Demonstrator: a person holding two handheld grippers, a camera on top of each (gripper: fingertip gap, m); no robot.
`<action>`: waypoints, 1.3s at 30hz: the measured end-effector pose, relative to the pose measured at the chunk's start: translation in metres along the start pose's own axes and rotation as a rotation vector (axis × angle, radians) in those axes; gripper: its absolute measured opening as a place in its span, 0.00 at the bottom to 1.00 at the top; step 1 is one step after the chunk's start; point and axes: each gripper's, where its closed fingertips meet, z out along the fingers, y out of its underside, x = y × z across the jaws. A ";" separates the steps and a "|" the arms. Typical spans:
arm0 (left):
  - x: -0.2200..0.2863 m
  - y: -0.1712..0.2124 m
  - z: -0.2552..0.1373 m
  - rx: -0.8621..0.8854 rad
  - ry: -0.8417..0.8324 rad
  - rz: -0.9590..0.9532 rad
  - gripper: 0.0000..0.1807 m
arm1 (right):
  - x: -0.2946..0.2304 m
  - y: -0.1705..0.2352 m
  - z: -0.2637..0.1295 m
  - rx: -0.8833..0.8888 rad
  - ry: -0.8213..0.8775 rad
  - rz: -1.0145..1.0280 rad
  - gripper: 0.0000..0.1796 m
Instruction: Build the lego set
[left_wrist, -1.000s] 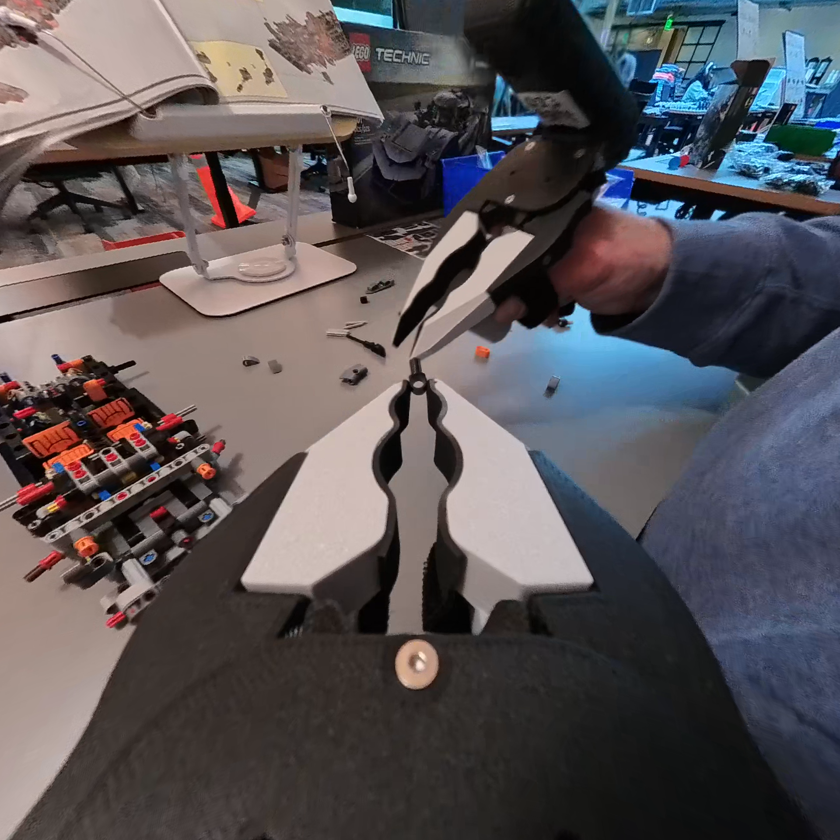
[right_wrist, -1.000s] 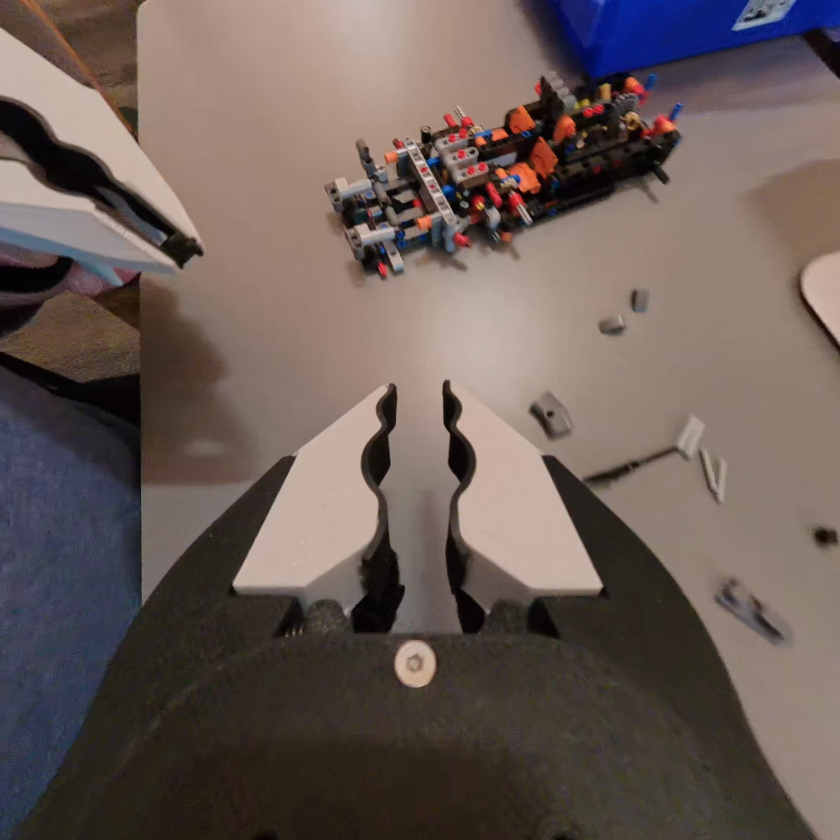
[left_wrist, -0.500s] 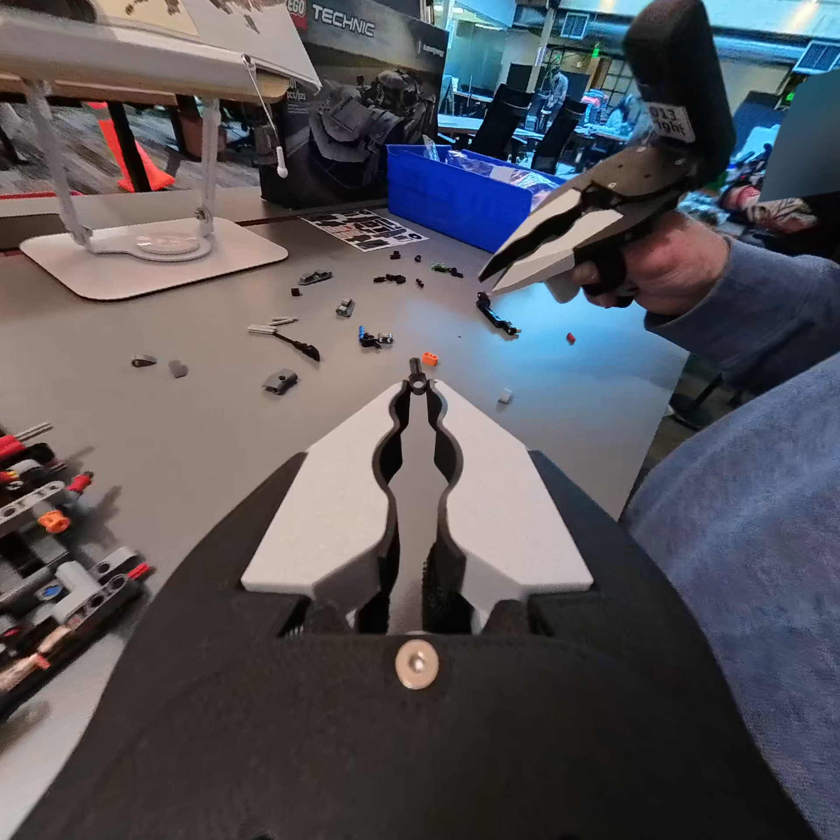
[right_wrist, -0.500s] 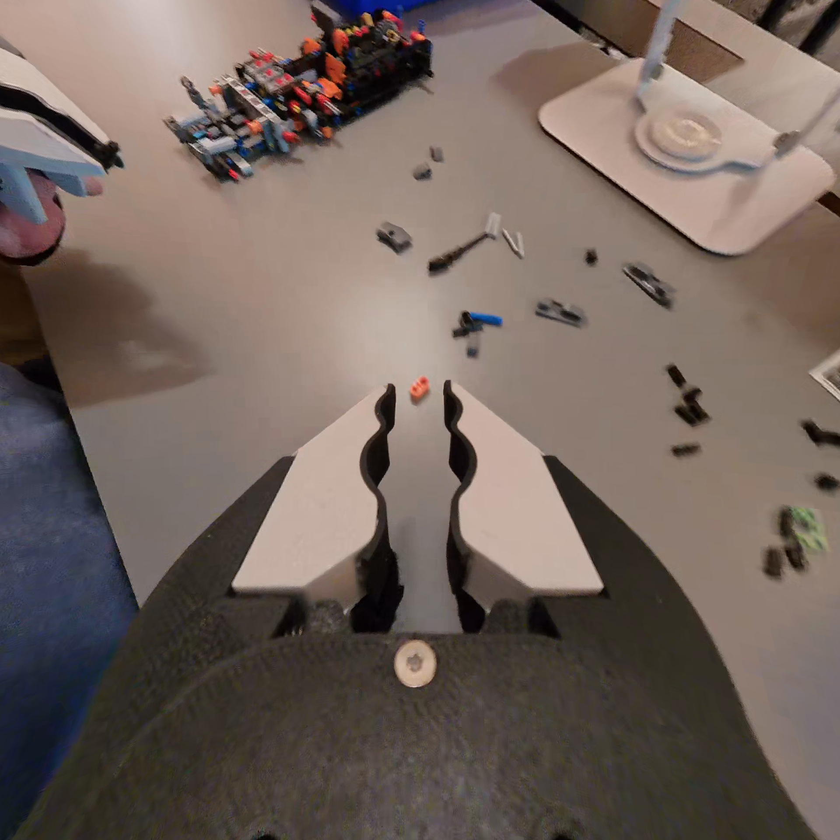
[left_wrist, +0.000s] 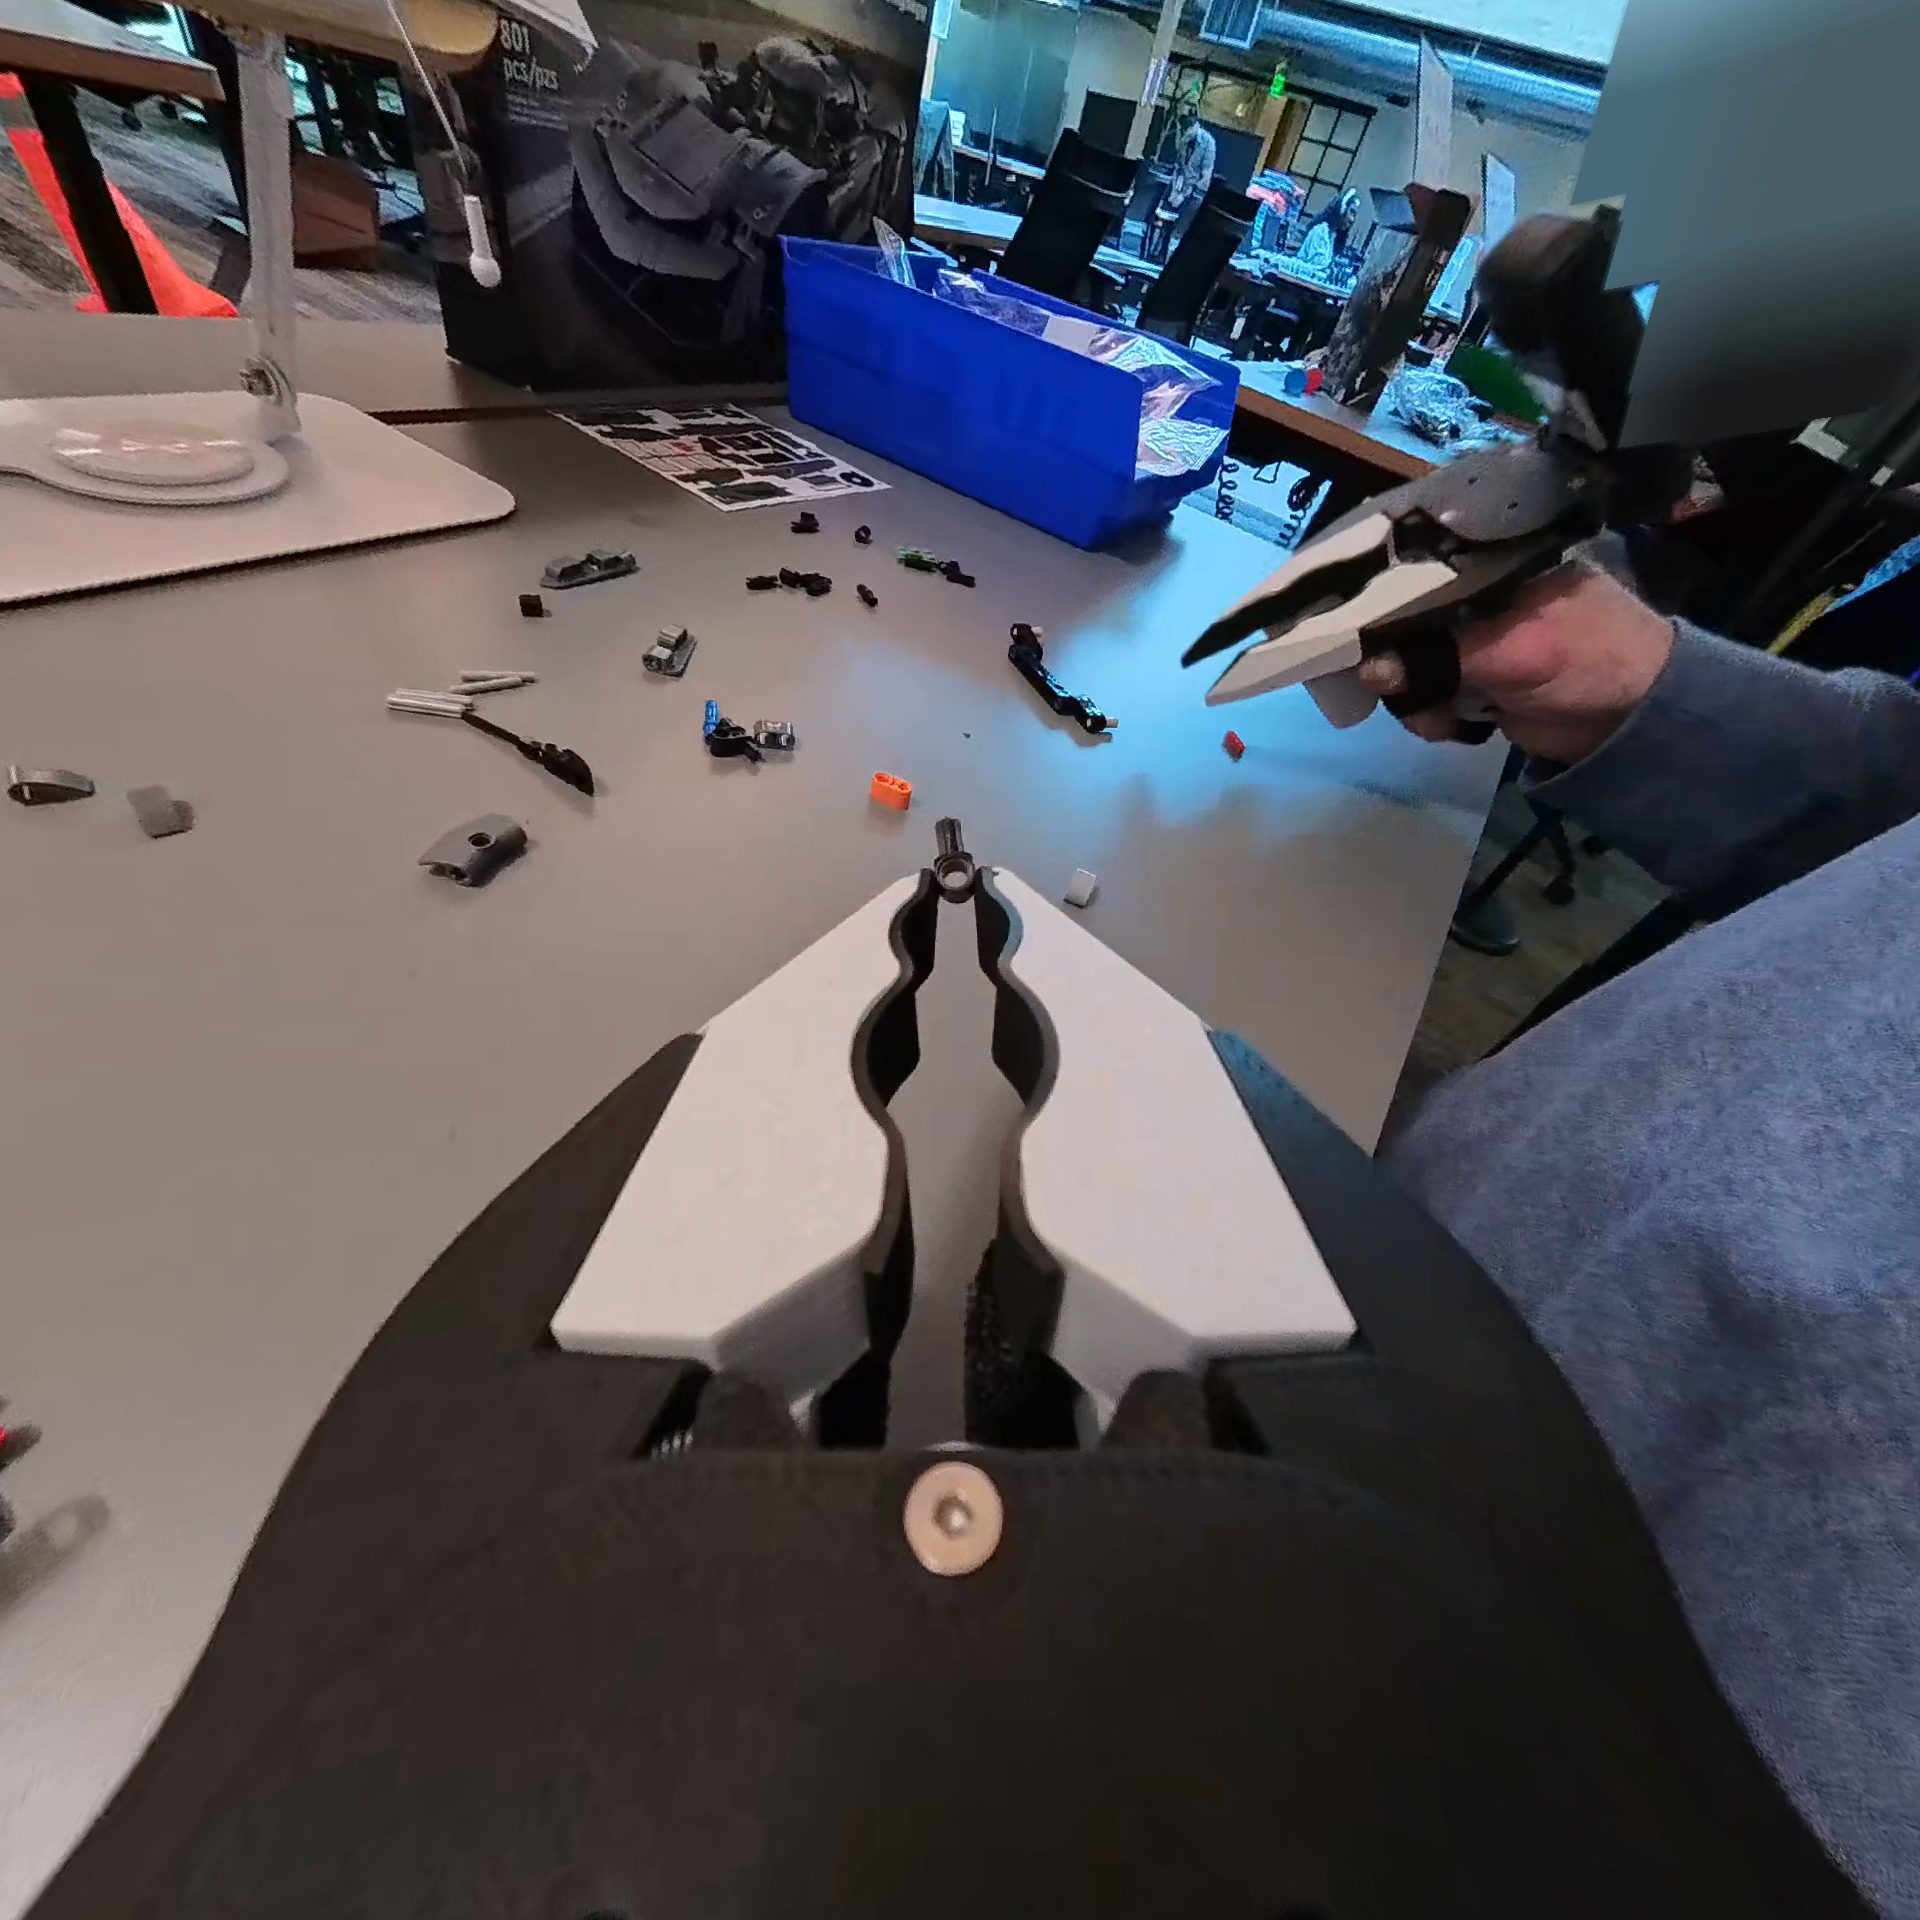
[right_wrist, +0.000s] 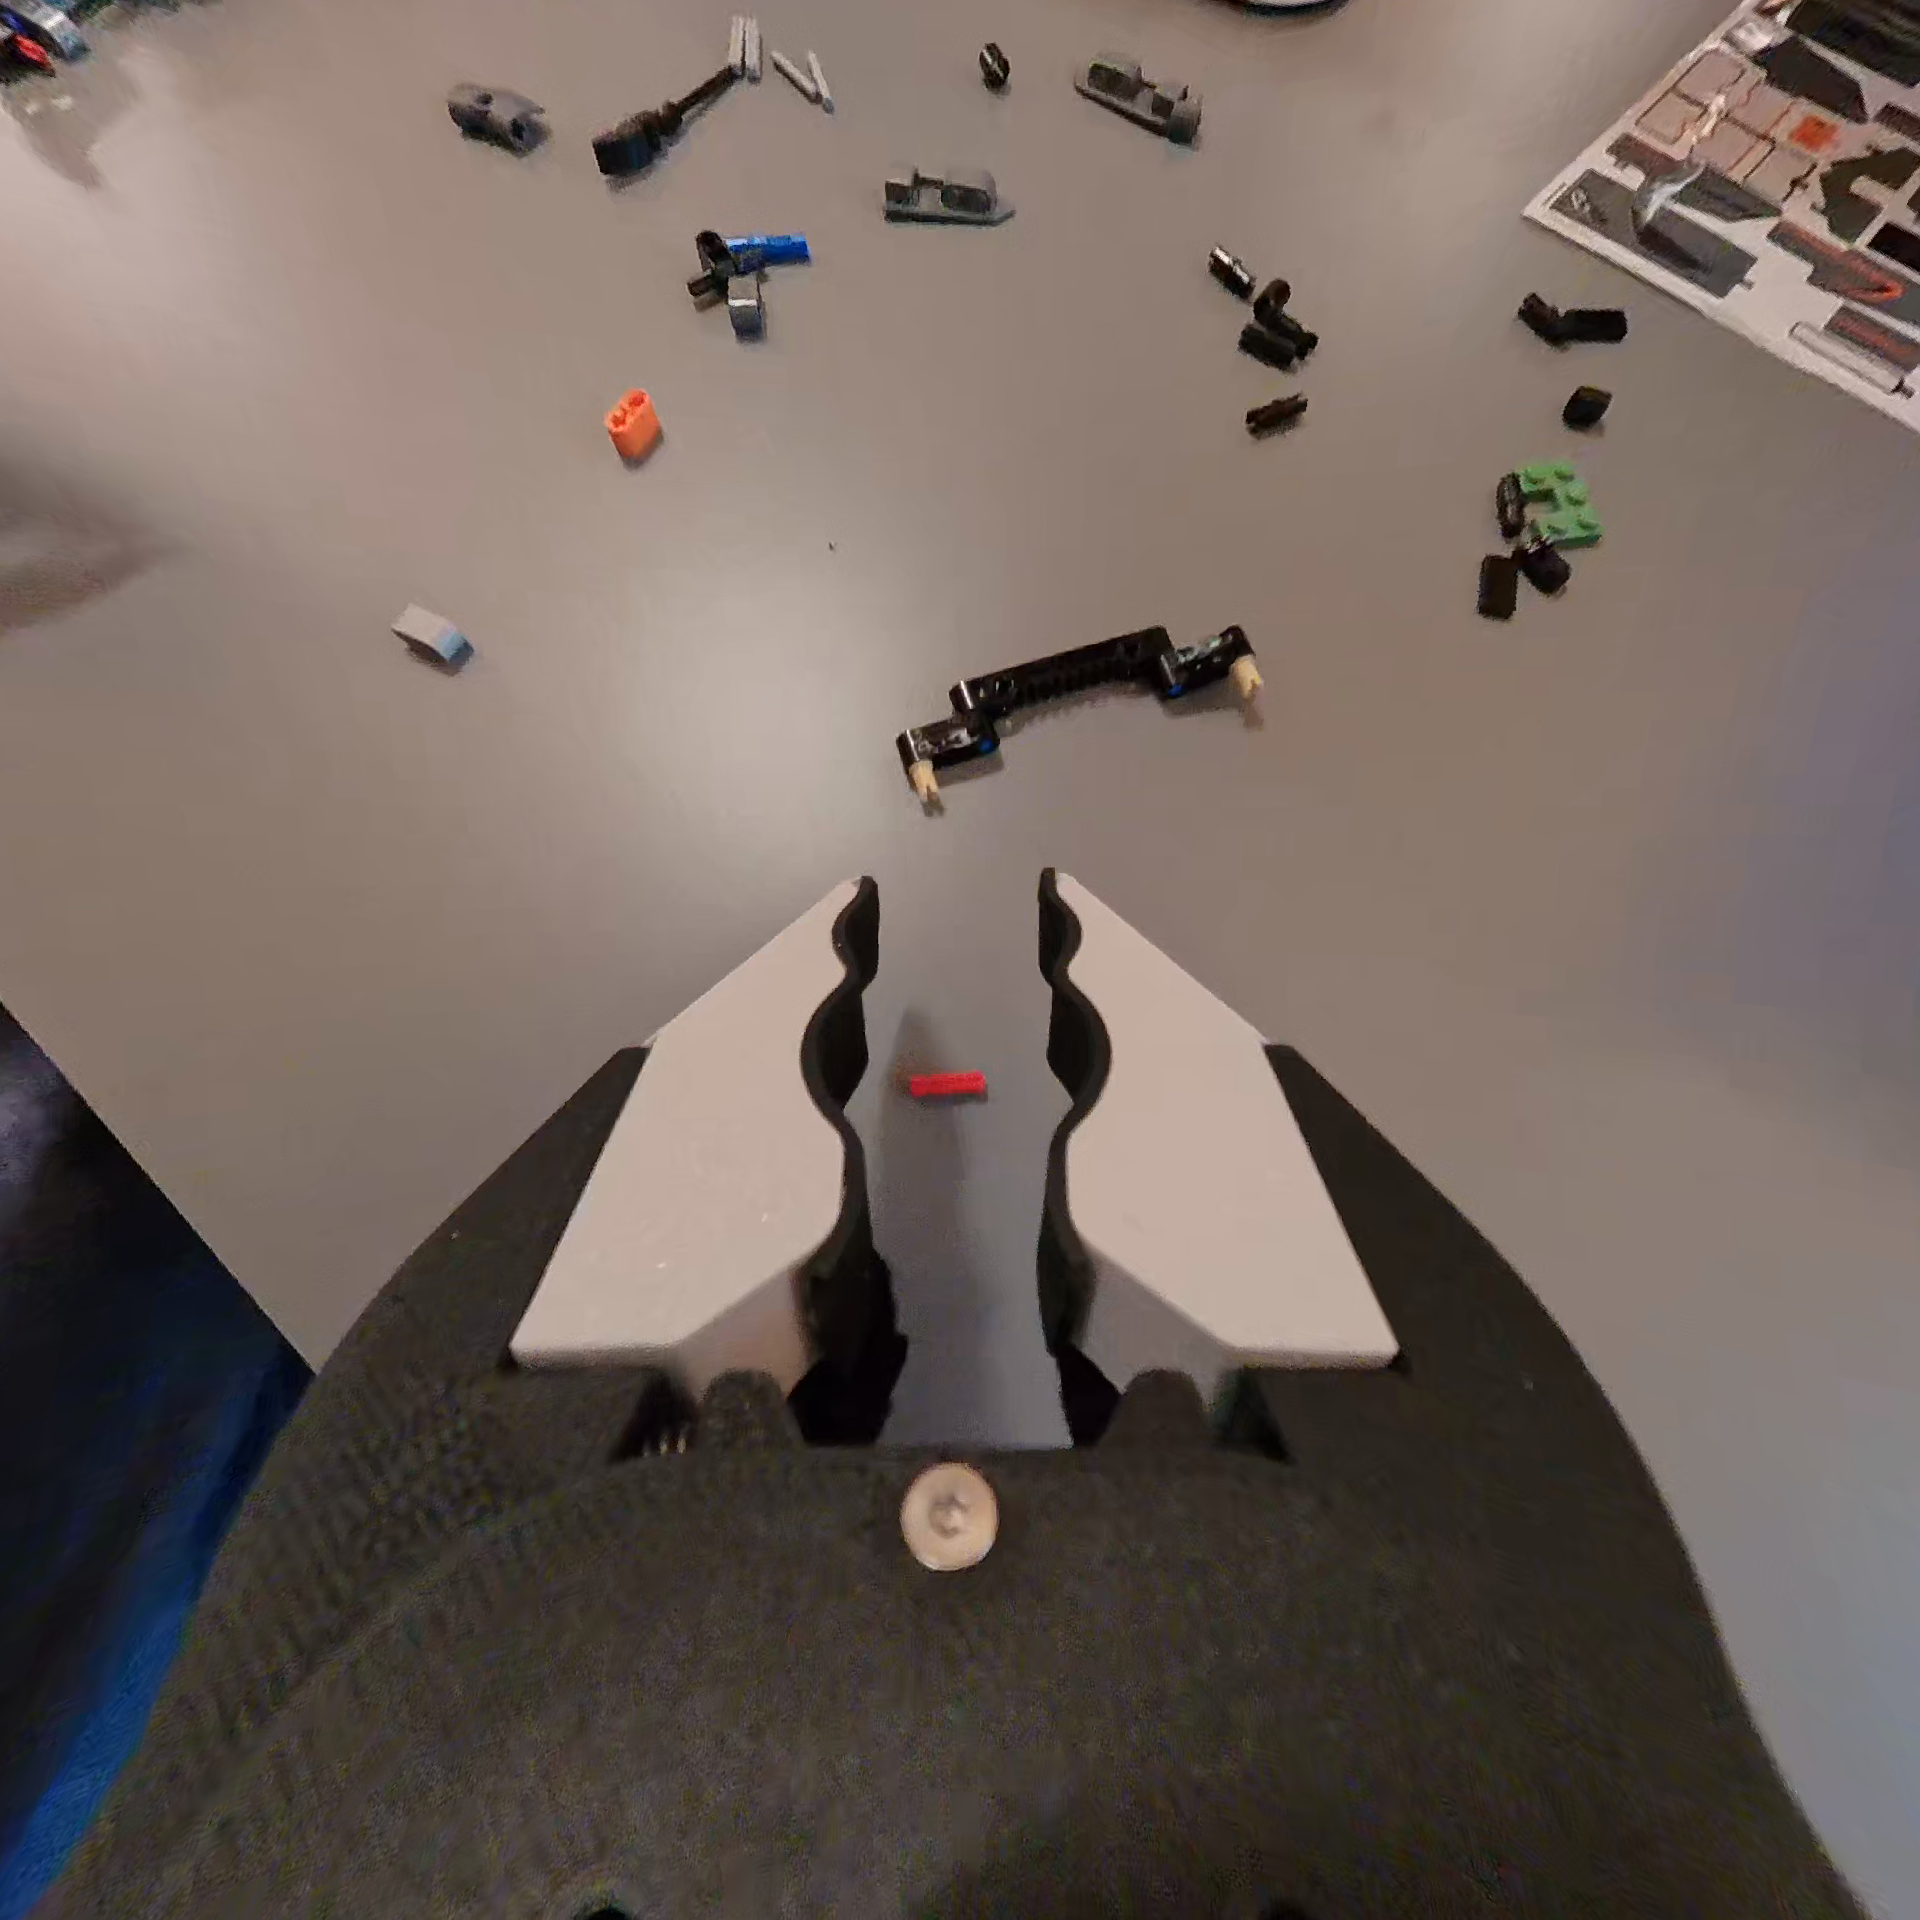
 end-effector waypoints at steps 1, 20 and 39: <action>0.000 0.000 0.000 0.002 0.001 -0.003 0.03 | 0.000 0.002 0.001 0.000 0.000 0.000 0.17; -0.005 -0.006 -0.007 0.063 0.013 -0.065 0.02 | -0.018 -0.022 0.053 -0.079 -0.090 -0.058 0.20; -0.005 -0.008 -0.009 0.083 0.030 -0.083 0.02 | -0.065 -0.102 0.148 -0.110 -0.206 -0.241 0.12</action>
